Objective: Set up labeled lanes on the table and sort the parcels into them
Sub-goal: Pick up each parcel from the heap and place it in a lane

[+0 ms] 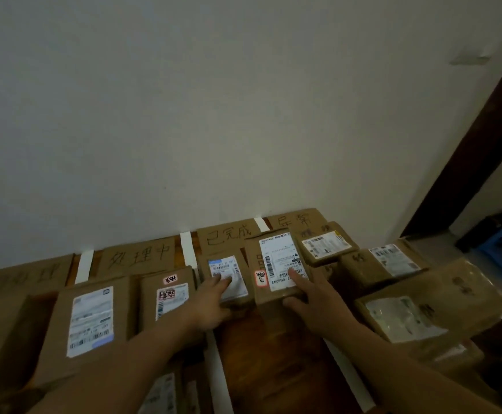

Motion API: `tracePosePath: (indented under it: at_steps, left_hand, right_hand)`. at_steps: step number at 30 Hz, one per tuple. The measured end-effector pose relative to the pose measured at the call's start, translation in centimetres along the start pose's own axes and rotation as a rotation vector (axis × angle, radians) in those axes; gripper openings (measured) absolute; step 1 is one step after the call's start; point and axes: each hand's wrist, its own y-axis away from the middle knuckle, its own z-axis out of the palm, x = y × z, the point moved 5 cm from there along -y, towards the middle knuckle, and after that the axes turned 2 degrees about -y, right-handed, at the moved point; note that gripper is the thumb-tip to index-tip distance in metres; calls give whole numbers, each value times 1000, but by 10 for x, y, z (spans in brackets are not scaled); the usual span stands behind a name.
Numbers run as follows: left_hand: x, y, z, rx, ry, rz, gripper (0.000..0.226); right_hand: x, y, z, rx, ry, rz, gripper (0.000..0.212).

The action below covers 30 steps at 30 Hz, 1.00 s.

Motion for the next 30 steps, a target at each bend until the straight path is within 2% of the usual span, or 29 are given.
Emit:
tracePosePath:
  at_steps: [5, 10, 14, 21, 26, 30]
  left_hand:
    - [1, -39, 16, 72, -293, -118, 84]
    - [-17, -57, 38, -19, -323, -183, 78]
    - [-25, -58, 46, -1, -339, -208, 74]
    - [-22, -56, 44, -47, -377, -215, 74]
    - [-17, -59, 35, -111, -385, -215, 77]
    - [-12, -55, 4, 28, -359, -201, 83]
  right_hand:
    - [15, -29, 3, -67, -41, -76, 68]
    - [27, -54, 11, -108, -108, -86, 68]
    - [26, -69, 16, -121, -171, -61, 65]
    - [24, -86, 7, -199, 298, -128, 69]
    - [21, -97, 6, -291, 378, -80, 82]
    - [9, -104, -3, -354, 463, -117, 98]
